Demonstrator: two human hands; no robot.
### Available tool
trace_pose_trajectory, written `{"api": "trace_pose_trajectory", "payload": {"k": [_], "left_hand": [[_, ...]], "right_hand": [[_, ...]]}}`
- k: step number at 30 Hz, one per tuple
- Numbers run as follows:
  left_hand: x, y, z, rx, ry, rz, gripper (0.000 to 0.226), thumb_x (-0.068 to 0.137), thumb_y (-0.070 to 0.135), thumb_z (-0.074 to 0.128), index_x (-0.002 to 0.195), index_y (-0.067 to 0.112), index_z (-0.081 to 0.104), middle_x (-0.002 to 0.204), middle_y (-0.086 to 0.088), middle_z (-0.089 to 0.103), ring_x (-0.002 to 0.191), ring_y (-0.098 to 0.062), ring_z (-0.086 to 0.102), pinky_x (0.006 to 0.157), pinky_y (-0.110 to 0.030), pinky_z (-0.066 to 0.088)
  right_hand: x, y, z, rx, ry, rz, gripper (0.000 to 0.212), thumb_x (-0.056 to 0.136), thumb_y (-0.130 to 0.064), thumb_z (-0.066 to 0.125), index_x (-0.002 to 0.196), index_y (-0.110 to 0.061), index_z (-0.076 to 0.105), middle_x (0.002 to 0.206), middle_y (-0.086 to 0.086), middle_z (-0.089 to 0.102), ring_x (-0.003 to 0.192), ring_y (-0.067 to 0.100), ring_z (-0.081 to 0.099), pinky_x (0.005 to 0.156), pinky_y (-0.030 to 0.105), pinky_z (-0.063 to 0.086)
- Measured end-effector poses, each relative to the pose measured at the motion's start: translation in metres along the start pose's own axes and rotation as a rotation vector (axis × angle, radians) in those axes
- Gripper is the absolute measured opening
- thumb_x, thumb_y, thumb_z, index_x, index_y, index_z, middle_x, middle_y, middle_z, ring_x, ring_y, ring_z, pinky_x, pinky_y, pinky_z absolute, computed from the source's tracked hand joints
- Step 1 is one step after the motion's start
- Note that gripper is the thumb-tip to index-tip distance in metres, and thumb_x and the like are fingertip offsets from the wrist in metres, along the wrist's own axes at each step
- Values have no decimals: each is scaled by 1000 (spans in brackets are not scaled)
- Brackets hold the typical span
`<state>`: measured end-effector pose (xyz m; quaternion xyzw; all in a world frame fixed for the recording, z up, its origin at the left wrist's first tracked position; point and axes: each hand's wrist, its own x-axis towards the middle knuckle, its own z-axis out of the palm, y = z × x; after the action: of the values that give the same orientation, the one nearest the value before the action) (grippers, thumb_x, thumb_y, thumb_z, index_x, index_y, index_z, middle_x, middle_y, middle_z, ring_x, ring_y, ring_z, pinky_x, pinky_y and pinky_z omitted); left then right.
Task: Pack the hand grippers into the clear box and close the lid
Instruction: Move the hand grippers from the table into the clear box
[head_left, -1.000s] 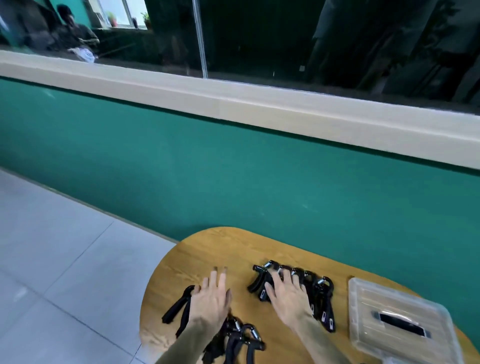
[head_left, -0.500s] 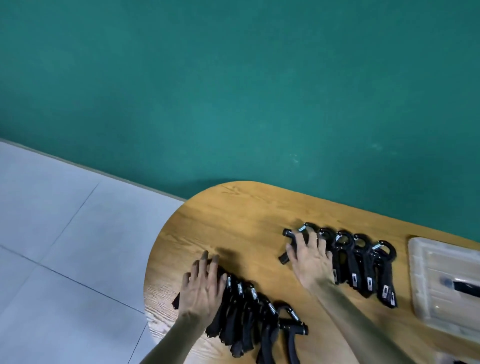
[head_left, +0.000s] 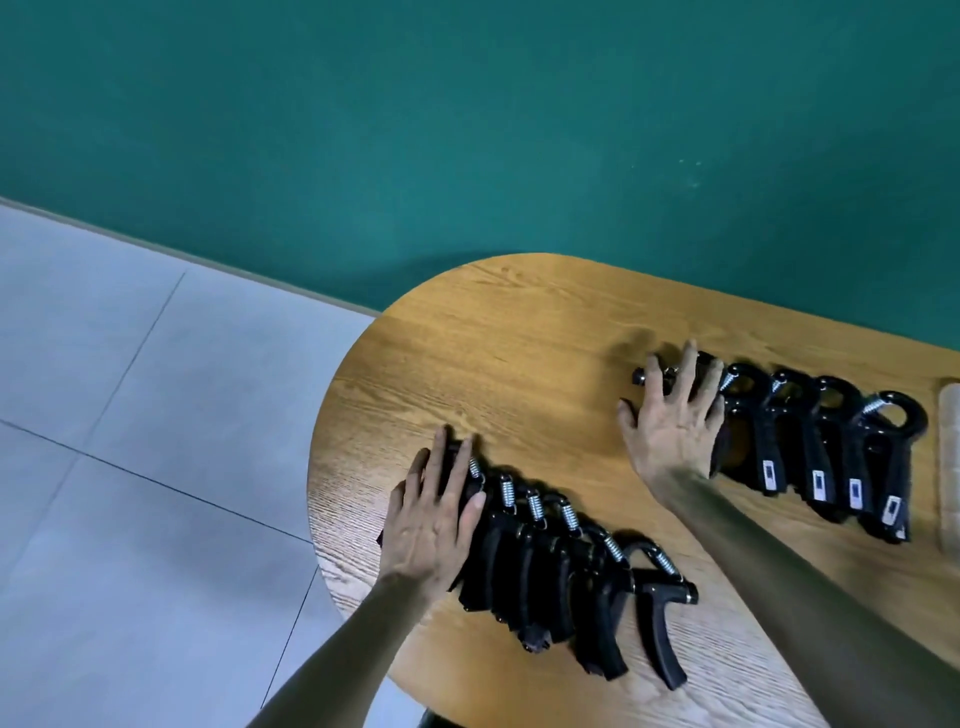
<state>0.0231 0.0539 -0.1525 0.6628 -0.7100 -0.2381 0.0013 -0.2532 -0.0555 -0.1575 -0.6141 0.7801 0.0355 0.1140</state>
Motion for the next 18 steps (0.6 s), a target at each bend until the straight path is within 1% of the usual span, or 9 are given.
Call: {"api": "trace_pose_trajectory", "payload": {"k": [2, 4, 8, 13, 16, 18], "left_hand": [[-2, -3, 4, -7, 4, -10, 62, 103, 56, 8, 157, 37, -15, 167, 6, -19, 152, -25, 17, 118, -46, 29], [-3, -4, 5, -10, -5, -9, 62, 102, 56, 5, 157, 35, -17, 166, 7, -21, 152, -24, 16, 118, -46, 28], [-4, -4, 5, -11, -16, 16, 64, 101, 55, 2, 156, 32, -20, 165, 6, -24, 148, -25, 21, 116, -46, 31], [-12, -8, 5, 64, -39, 13, 65, 102, 53, 7, 156, 30, -21, 163, 3, -29, 138, -26, 32, 108, -46, 35], [-11, -7, 5, 128, -57, -15, 65, 102, 51, 9, 156, 30, -22, 163, 2, -31, 132, -26, 35, 103, -45, 37], [-11, -7, 5, 152, -64, -18, 65, 103, 47, 12, 156, 29, -22, 163, 1, -32, 126, -24, 38, 101, -43, 38]], "right_hand": [[-2, -1, 4, -29, 0, 12, 76, 93, -37, 59, 153, -20, 16, 164, 14, -15, 148, 45, -9, 115, 64, 20], [-4, -2, 8, -46, -2, 30, 80, 90, -29, 63, 154, -19, 15, 163, 15, -17, 148, 45, -11, 115, 63, 21], [-8, -8, 10, -25, -5, 40, 84, 86, -18, 65, 154, -18, 15, 163, 16, -18, 148, 44, -11, 114, 62, 24], [-13, -12, 10, -11, -9, 21, 92, 78, -7, 66, 154, -18, 14, 163, 15, -17, 147, 49, -9, 107, 64, 33], [-16, -15, 10, -15, -25, 52, 99, 77, -7, 69, 155, -21, 10, 163, 15, -18, 145, 53, -7, 101, 62, 41], [-17, -15, 10, 3, -42, 81, 100, 80, -11, 72, 156, -23, 8, 163, 14, -18, 145, 53, -4, 99, 60, 41]]}}
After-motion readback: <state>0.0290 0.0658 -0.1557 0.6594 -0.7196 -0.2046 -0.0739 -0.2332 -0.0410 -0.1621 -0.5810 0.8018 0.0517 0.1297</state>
